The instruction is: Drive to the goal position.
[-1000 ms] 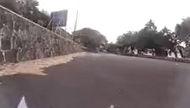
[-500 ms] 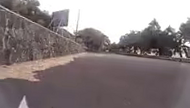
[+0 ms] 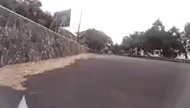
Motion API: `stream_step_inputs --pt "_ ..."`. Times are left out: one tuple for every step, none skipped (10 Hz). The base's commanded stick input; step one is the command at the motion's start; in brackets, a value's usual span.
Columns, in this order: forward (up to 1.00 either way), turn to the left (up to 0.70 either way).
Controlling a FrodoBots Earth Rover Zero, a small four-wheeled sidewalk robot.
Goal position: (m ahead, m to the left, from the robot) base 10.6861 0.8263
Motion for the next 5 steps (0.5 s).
stream_step_inputs --pt "0.85 0.0" --pt "0.85 0.0" --pt "0.85 0.0" --pt "0.85 0.0" --pt "0.85 0.0"
